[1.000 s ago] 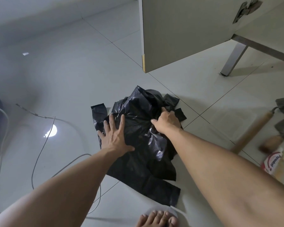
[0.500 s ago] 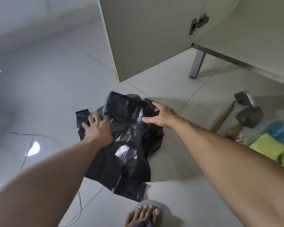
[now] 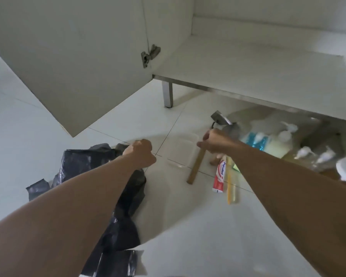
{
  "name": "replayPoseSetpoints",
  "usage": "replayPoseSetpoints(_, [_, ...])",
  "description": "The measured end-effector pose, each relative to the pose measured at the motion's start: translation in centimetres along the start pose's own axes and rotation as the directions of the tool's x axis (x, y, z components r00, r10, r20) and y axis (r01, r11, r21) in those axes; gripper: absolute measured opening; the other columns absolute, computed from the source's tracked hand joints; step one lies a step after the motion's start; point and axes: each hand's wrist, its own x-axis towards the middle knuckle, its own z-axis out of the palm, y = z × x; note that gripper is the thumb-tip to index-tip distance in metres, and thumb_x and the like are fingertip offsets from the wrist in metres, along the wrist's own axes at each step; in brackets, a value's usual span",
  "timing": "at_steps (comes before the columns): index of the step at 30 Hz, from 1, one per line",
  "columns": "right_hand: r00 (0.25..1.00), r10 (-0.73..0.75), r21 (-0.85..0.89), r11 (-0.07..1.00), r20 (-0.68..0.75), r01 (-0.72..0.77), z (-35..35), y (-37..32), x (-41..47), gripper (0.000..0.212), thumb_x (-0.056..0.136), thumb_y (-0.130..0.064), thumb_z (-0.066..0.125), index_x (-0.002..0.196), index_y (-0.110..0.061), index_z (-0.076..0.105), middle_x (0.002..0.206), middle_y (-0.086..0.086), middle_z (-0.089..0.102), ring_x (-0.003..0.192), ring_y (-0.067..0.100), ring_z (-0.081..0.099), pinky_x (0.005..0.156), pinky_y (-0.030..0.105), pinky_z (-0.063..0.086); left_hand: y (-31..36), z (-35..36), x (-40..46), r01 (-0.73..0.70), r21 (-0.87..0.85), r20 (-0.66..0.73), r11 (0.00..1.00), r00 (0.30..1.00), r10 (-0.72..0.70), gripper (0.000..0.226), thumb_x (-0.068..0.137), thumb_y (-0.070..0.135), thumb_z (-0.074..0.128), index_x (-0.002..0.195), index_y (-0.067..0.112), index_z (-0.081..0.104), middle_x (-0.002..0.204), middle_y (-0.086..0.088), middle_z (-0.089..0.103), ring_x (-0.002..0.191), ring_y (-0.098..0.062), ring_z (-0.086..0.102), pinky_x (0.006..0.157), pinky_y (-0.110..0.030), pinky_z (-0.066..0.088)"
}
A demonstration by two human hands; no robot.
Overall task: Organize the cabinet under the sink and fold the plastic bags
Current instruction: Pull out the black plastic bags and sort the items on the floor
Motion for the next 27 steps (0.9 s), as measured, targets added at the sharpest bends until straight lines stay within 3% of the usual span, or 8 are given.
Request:
replayPoseSetpoints(4, [0.990, 0.130, 0.056, 0.990, -0.053, -0.127, -0.7, 4.8, 1.1, 0.025, 0.089, -0.016, 0.061, 0.070, -0.020, 0.045, 0.074, 0.003, 0.052, 0.066, 0.021, 0.054, 0.062, 0.028, 0.051, 4.3, 1.9, 2.7, -0.079, -0.067, 0.038, 0.995, 0.996, 0.082, 0.034, 0.082, 0.016, 0.058, 0.116, 0.016, 0.059, 0.114, -0.004, 0.059, 0.099, -0.021, 0.061, 0.076, -0.026, 0.051])
replayPoseSetpoints(8, [0.961, 0.270, 0.102, 0.959, -0.055, -0.264, 0.9, 8.4, 1.0, 0.024, 0.086, -0.002, 0.053, 0.067, -0.016, 0.047, 0.066, 0.006, 0.054, 0.067, 0.027, 0.065, 0.054, 0.024, 0.049, 6.3, 4.7, 5.1, -0.106, -0.145, 0.005, 0.984, 0.994, 0.108, 0.033, 0.080, 0.015, 0.061, 0.112, 0.020, 0.062, 0.111, -0.001, 0.059, 0.094, -0.020, 0.059, 0.072, -0.025, 0.048])
replayPoseSetpoints(10, [0.950, 0.311, 0.084, 0.948, -0.022, -0.308, 2.4, 10.1, 1.2, 0.015, 0.078, 0.004, 0.051, 0.070, -0.008, 0.053, 0.064, 0.011, 0.063, 0.069, 0.033, 0.072, 0.052, 0.029, 0.052, 6.9, 6.2, 6.0, -0.122, -0.157, -0.019, 0.980, 0.993, 0.120, 0.028, 0.080, 0.015, 0.061, 0.108, 0.019, 0.063, 0.108, -0.003, 0.061, 0.095, -0.023, 0.061, 0.074, -0.028, 0.051])
replayPoseSetpoints(13, [0.919, 0.383, 0.060, 0.924, -0.095, -0.379, 4.5, 12.1, 1.1, 0.005, 0.080, -0.002, 0.054, 0.079, -0.006, 0.057, 0.063, 0.010, 0.066, 0.050, 0.024, 0.068, 0.048, 0.030, 0.058, 8.0, 8.7, 6.8, -0.188, -0.125, -0.076, 0.974, 0.981, 0.179, 0.027, 0.082, 0.018, 0.062, 0.110, 0.017, 0.063, 0.112, -0.004, 0.060, 0.100, -0.024, 0.059, 0.080, -0.030, 0.052])
replayPoseSetpoints(18, [0.899, 0.430, 0.103, 0.901, -0.085, -0.422, 8.0, 13.9, 1.5, 0.012, 0.076, -0.012, 0.065, 0.085, -0.011, 0.056, 0.087, 0.011, 0.069, 0.083, 0.030, 0.071, 0.071, 0.033, 0.059, 9.2, 11.7, 7.9, -0.296, 0.039, -0.247, 0.955, 0.923, 0.296, 0.032, 0.085, 0.025, 0.060, 0.114, 0.011, 0.059, 0.119, -0.006, 0.054, 0.113, -0.025, 0.045, 0.093, -0.034, 0.040])
replayPoseSetpoints(21, [0.884, 0.452, 0.116, 0.891, -0.118, -0.439, 9.1, 14.4, 1.5, 0.028, 0.078, -0.025, 0.074, 0.095, -0.012, 0.057, 0.100, 0.009, 0.068, 0.093, 0.028, 0.069, 0.069, 0.027, 0.051, 10.3, 13.3, 8.0, -0.409, 0.031, -0.277, 0.912, 0.873, 0.401, 0.027, 0.086, 0.024, 0.059, 0.108, 0.009, 0.063, 0.113, -0.008, 0.058, 0.110, -0.027, 0.047, 0.092, -0.034, 0.037])
replayPoseSetpoints(23, [0.876, 0.456, 0.137, 0.888, -0.153, -0.438, 9.5, 14.7, 1.6, 0.027, 0.080, -0.027, 0.073, 0.092, -0.013, 0.054, 0.102, 0.009, 0.067, 0.096, 0.028, 0.068, 0.069, 0.026, 0.048, 11.0, 13.9, 8.1, -0.394, 0.044, -0.307, 0.918, 0.869, 0.388, 0.031, 0.086, 0.029, 0.059, 0.111, 0.011, 0.062, 0.116, -0.008, 0.055, 0.112, -0.027, 0.045, 0.092, -0.034, 0.034])
replayPoseSetpoints(27, [0.868, 0.468, 0.204, 0.877, -0.165, -0.434, 10.0, 15.0, 2.0, 0.029, 0.079, -0.027, 0.071, 0.076, -0.017, 0.044, 0.097, 0.011, 0.069, 0.087, 0.030, 0.070, 0.072, 0.031, 0.056, 11.2, 13.8, 9.0, -0.179, -0.017, -0.357, 0.984, 0.920, 0.161, 0.049, 0.081, 0.034, 0.062, 0.124, 0.012, 0.050, 0.130, -0.009, 0.043, 0.121, -0.029, 0.037, 0.102, -0.040, 0.028])
